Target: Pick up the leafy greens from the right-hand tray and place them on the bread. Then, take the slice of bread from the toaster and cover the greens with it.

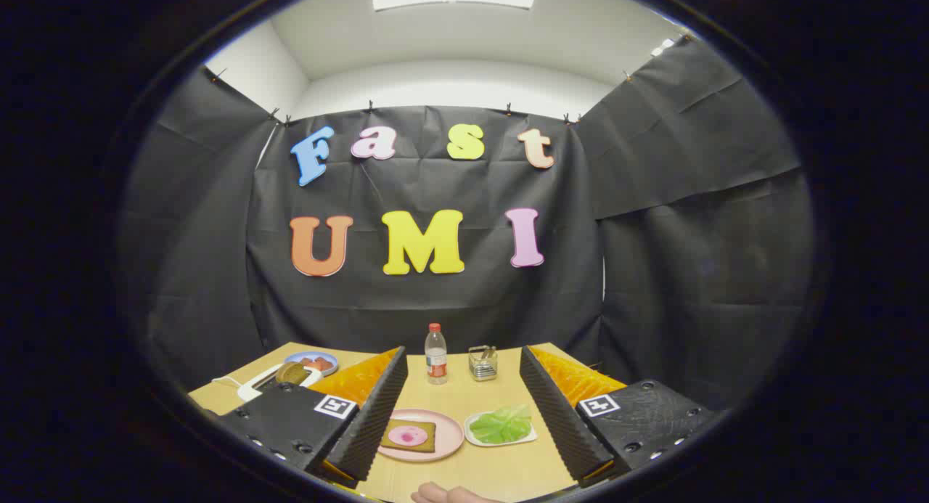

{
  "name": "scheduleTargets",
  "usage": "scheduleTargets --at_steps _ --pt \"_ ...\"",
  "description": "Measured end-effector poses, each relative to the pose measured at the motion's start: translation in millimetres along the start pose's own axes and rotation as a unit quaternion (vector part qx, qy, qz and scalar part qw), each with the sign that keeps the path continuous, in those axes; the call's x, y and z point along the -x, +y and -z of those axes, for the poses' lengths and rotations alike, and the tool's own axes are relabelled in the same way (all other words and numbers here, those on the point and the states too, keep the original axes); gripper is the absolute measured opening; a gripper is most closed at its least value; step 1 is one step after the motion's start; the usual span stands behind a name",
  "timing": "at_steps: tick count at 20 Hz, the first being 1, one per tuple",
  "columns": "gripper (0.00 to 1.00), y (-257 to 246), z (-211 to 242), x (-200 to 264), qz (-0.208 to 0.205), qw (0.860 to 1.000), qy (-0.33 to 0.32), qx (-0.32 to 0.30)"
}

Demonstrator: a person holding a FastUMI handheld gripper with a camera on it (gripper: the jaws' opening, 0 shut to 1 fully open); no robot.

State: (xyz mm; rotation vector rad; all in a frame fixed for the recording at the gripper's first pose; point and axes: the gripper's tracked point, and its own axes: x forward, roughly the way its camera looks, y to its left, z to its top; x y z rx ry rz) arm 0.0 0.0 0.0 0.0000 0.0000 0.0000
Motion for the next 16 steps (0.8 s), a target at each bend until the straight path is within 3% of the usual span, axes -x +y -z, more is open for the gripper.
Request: scheduleTargets --at_steps 16 --pt "0.95 -10 8 -17 -0.012 1.000 -0.006 0.000"
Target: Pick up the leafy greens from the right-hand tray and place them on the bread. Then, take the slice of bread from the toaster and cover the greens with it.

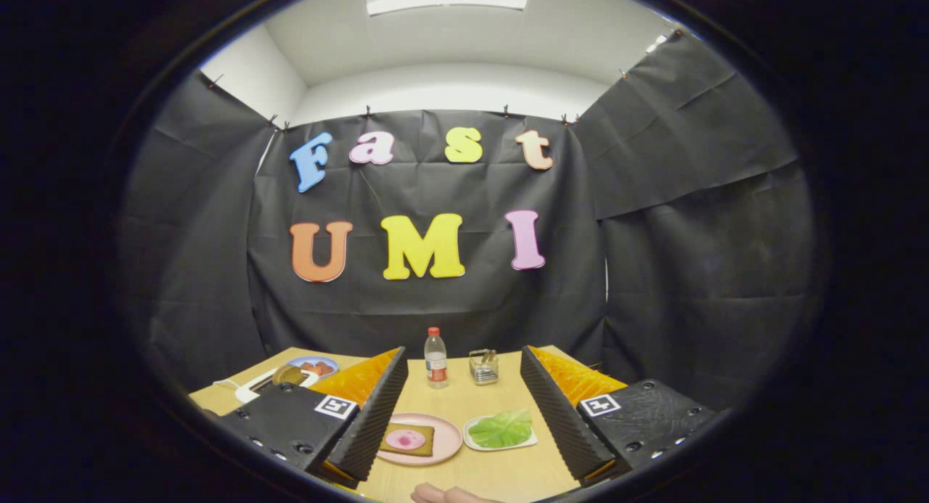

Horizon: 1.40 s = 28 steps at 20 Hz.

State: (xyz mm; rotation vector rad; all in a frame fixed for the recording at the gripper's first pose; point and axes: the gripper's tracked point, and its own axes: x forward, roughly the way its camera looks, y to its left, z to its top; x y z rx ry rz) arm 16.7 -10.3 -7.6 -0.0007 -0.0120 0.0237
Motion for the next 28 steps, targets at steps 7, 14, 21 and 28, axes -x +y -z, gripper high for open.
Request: scheduleTargets --at_steps 7,14,21,28 --pt "0.96 -21 22 -60 -0.009 1.000 0.012 0.026" --pt "0.96 -67 90 -142 0.010 0.995 0.093 0.024" --pt "0.96 -112 193 -224 0.026 0.973 0.228 0.018" --pt "0.96 -130 274 -239 0.044 0.942 0.331 0.032"
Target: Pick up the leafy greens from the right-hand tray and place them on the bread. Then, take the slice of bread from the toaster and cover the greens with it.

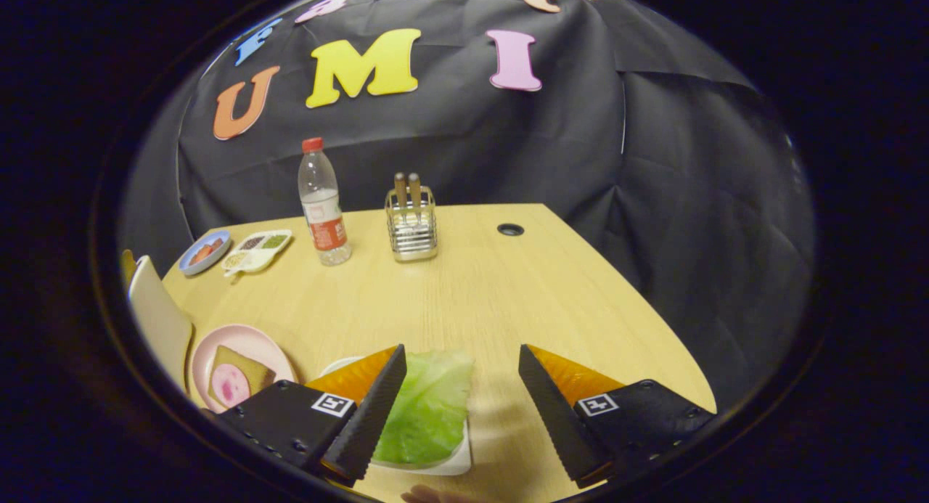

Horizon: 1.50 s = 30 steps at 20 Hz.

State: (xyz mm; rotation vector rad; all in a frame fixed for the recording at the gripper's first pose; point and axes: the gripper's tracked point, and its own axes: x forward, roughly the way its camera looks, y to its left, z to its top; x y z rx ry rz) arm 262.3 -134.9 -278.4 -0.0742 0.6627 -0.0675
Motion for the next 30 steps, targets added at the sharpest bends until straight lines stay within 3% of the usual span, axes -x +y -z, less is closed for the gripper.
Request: scheduleTargets --at_steps 7,13,16,17,18,19,21,22,30 --pt "0.92 8 28 -24 0.010 0.998 0.048 0.031" --pt "0.56 16 31 -26 0.025 0.996 0.051 0.075" --pt "0.48 11 30 -25 0.054 0.993 0.044 0.100" --pt "0.34 9 28 -24 0.065 0.991 0.037 0.111" --pt "0.30 5 27 -24 0.077 0.989 0.034 0.122" --pt "0.13 6 28 -23 0.077 0.988 0.035 0.126" --pt "0.09 5 25 -18 0.076 0.989 0.030 0.124" --pt "0.01 8 19 -14 0.070 0.991 0.026 0.113" --pt "0.00 23 -7 35 0.037 0.996 -0.011 0.084"
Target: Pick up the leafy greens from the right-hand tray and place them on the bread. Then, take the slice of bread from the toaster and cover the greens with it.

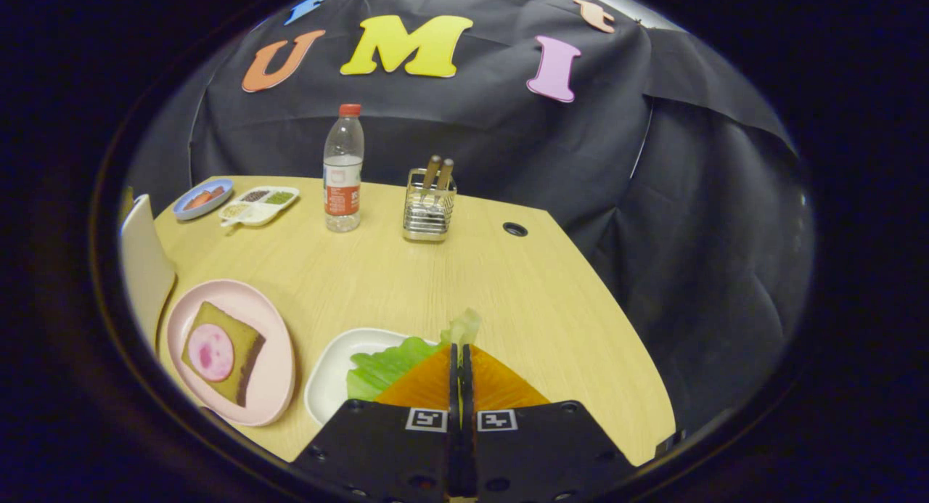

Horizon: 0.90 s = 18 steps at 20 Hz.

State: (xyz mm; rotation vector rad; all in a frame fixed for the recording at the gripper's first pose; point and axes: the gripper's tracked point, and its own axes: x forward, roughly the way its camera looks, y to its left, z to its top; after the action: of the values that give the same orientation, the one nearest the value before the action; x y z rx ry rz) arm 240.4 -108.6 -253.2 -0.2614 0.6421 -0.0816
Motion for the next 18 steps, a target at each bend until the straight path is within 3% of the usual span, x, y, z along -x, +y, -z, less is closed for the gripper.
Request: scheduleTargets --at_steps 13,18 --pt "0.00 44 -61 96 -0.026 0.996 -0.088 -0.001" --pt "0.01 55 -30 81 -0.029 0.998 -0.059 0.013"
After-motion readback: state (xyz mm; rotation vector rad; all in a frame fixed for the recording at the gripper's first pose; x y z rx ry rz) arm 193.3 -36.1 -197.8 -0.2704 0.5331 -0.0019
